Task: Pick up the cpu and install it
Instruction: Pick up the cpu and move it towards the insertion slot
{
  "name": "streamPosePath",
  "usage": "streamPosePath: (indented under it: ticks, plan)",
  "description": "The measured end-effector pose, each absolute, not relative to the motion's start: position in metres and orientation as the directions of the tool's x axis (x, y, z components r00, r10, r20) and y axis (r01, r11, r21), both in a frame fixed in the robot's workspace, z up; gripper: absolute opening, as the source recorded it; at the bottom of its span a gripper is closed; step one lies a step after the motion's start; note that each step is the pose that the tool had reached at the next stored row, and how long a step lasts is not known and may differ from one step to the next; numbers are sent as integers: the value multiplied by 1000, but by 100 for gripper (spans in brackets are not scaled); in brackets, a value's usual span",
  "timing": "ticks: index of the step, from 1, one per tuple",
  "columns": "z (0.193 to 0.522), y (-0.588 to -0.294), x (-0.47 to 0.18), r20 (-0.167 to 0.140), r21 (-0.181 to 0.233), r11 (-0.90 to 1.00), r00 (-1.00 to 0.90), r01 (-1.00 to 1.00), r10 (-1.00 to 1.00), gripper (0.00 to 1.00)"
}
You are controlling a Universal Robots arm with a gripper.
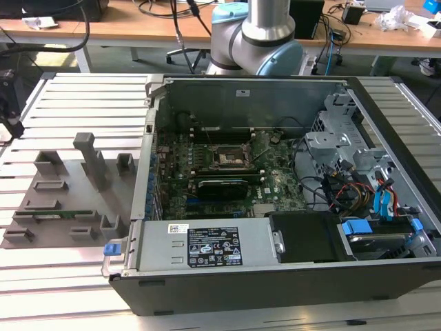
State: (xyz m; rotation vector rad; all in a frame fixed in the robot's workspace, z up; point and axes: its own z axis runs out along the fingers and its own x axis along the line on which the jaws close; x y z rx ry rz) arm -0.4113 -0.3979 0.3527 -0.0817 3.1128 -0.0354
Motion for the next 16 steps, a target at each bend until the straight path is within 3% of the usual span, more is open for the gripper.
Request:
streamPosePath:
  ticks: [9, 16]
  plan:
    - [381, -397, -411, -28, -14, 999, -998, -52, -53, 55]
    - [383, -397, -411, -28, -14, 999, -998, -52, -53, 55]
